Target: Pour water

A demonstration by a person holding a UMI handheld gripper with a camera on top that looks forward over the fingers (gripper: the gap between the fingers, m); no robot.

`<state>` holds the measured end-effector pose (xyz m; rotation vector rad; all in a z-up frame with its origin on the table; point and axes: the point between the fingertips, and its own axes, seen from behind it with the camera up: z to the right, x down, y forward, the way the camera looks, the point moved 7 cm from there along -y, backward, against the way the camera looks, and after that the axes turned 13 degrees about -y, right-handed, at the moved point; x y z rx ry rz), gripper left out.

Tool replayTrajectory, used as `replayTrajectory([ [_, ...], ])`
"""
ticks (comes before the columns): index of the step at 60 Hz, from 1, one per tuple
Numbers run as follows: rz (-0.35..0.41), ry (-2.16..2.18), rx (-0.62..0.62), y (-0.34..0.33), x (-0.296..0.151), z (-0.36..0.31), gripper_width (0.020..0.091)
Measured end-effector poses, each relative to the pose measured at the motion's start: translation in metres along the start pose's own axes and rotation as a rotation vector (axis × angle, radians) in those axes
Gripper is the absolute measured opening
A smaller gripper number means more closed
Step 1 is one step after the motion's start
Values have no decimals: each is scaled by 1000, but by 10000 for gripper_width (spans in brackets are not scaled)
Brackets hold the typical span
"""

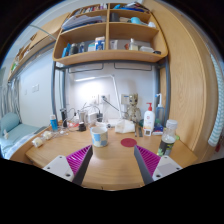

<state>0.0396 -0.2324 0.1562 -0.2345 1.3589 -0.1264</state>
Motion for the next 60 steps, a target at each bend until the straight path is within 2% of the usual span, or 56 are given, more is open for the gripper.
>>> replayTrajectory([
  [7, 3, 40, 64, -10, 24, 13, 856],
  [11, -9, 56, 114, -13, 40, 35, 856],
  [12, -21, 50, 103, -1, 28, 50, 854],
  [14, -10, 55, 143, -13, 48, 54, 853],
  [25, -17, 53, 205, -3, 73, 116, 848],
  [44, 17, 48, 212, 63, 90, 165, 829],
  [56, 41, 35, 193, 90, 87, 171, 643],
  [58, 33, 32, 187, 93, 87, 172, 604],
  [60, 27, 30, 181, 95, 88, 172, 532],
])
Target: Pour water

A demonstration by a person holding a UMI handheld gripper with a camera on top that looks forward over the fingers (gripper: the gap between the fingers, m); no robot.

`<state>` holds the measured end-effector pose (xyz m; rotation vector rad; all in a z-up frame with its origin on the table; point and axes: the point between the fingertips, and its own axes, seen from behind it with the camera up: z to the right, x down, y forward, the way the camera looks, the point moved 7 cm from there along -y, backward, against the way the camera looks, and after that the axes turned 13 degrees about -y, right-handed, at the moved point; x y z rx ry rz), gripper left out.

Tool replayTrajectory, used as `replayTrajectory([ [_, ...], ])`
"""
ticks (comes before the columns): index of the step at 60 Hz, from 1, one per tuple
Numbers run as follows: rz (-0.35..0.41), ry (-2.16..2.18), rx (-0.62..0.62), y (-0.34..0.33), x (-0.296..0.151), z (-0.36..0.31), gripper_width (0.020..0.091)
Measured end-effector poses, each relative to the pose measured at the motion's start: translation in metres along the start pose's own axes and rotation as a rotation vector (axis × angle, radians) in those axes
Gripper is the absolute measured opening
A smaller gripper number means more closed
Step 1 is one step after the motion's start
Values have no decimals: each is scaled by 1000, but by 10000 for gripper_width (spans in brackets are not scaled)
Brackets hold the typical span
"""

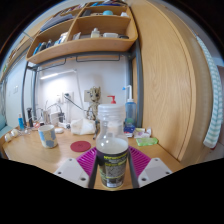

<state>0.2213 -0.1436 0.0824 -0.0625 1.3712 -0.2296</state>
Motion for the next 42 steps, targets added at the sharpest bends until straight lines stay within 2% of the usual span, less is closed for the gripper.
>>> replayTrajectory([
  [2, -1, 3, 1, 1, 1, 0, 444],
  [9, 17, -13, 16, 4, 0, 0, 403],
  [17, 37, -16, 21, 5, 0, 0, 290],
  [22, 36, -8, 23, 5, 0, 0, 266],
  [32, 22, -74, 29, 5, -3, -3, 265],
  [42, 34, -402, 20, 22, -35, -20, 267],
])
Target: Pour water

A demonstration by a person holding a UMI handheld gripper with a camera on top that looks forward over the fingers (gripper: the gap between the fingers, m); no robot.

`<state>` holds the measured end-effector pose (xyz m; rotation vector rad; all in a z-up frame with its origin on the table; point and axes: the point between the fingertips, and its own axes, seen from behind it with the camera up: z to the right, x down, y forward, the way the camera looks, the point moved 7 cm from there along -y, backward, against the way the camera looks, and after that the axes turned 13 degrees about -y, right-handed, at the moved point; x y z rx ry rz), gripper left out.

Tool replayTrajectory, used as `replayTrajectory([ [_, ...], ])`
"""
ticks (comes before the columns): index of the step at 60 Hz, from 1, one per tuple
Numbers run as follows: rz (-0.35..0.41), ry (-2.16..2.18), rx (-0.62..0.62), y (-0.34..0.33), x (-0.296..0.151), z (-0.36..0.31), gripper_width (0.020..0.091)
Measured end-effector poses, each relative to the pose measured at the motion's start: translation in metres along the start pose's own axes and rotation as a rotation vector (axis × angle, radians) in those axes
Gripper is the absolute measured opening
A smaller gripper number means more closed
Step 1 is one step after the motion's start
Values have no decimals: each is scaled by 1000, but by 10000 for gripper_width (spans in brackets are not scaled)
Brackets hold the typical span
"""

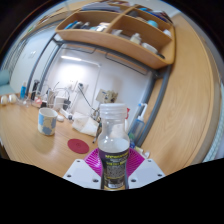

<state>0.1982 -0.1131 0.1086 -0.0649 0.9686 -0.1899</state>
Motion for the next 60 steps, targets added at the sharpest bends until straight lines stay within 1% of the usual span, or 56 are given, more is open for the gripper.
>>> replayTrajectory([
  [8, 34, -388, 25, 31, -39, -18, 268],
  [12, 49, -564, 18, 48, -59, -33, 268],
  [15, 79, -708, 12, 63, -75, -38, 272],
  [19, 86, -891, 34, 75, -93, -55, 270],
  [24, 125, -1096, 46, 88, -115, -70, 269],
  [25, 145, -1142, 38, 96, -118, -67, 269],
  [33, 187, -1400, 84, 107, -144, -83, 268],
  [35, 181, -1452, 100, 105, -151, -87, 268],
  [47, 195, -1744, 150, 122, -170, -94, 268],
  [60, 183, -1940, 160, 131, -158, -104, 268],
])
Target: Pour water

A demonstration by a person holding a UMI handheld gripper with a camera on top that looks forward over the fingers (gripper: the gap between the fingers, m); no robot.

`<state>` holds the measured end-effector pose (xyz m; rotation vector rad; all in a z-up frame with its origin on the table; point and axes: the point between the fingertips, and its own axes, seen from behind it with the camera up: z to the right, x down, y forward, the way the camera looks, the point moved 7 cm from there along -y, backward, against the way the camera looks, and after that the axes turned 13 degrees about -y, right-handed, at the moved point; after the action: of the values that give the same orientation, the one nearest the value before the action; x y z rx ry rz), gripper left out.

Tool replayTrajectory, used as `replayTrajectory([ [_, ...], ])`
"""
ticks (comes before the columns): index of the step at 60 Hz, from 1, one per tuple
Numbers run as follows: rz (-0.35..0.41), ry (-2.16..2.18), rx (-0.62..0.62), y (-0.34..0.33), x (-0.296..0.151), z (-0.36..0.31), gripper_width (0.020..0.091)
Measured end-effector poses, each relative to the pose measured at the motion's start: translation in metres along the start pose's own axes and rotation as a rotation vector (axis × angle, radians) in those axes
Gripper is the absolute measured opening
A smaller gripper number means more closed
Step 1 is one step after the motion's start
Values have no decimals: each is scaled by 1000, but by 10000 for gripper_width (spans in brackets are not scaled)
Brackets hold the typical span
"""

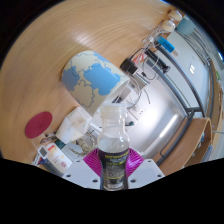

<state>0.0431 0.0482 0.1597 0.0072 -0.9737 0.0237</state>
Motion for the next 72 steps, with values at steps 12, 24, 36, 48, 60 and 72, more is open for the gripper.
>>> replayTrajectory([
  [12, 3, 112, 8, -5, 2, -2, 270],
  [24, -4, 702, -44, -11, 33, -7, 269],
  [36, 56, 1576, -177, -16, 26, -37, 289],
  [48, 116, 2122, -244, -10, 9, -72, 287],
  [60, 149, 2267, -263, -7, -14, -90, 288],
  [72, 135, 2271, -235, -3, -19, -100, 293],
])
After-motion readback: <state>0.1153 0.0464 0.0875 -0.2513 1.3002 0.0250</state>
